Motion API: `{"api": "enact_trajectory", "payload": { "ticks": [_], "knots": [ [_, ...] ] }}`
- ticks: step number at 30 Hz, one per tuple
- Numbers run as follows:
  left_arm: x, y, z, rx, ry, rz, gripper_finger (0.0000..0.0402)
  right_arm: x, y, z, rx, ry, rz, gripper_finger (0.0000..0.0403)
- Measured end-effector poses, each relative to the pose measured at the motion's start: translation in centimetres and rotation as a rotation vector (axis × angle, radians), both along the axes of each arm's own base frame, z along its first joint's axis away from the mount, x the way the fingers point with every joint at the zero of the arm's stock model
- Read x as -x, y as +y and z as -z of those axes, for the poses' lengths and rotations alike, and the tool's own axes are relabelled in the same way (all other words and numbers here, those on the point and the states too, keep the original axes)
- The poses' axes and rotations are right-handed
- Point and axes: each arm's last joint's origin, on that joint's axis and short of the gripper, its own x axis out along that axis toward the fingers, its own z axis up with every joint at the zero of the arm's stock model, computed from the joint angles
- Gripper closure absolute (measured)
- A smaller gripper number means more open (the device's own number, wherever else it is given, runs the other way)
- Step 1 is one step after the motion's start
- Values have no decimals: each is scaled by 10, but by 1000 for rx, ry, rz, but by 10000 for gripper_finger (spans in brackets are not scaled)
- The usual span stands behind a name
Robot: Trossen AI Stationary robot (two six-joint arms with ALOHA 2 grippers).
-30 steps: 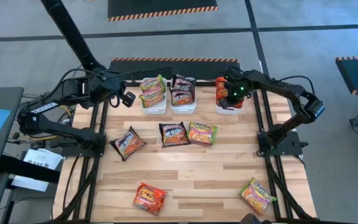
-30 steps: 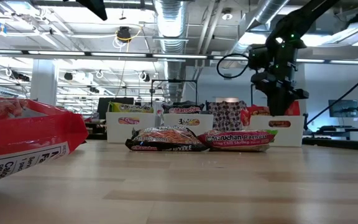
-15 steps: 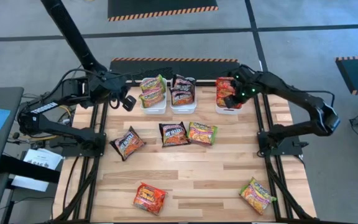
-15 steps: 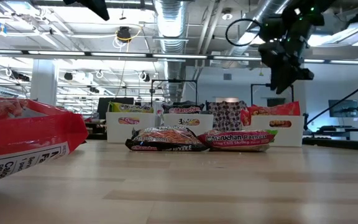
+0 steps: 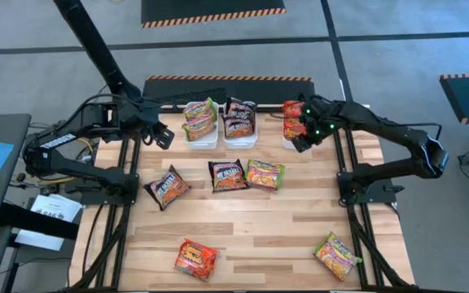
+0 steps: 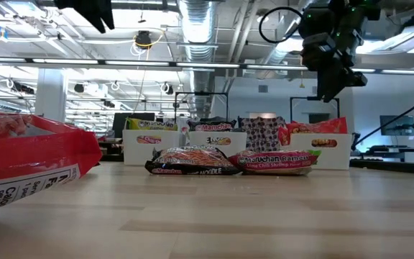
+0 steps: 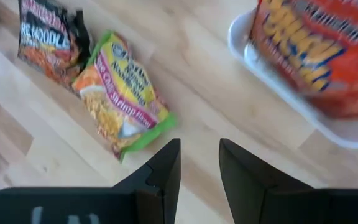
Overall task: Sort Maruchan noodles
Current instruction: Put the black noodle pack into the middle white bin
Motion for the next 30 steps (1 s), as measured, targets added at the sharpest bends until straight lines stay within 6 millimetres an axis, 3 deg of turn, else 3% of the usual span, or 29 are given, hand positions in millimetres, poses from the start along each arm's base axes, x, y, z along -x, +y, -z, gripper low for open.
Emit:
{"api": "enact_trajectory", "payload": {
  "ticks": [5,15,30],
  "knots": [
    [1,-2,2,75,-18,-3,229,-7,14,0,-45,9,4,269],
    [-1,-25,13,245,5,106,238,-23,47,0,-127,8,20,269],
    [-23,-53,59,321,58,272,239,-33,137,0,-318,83,-96,268]
  ]
}}
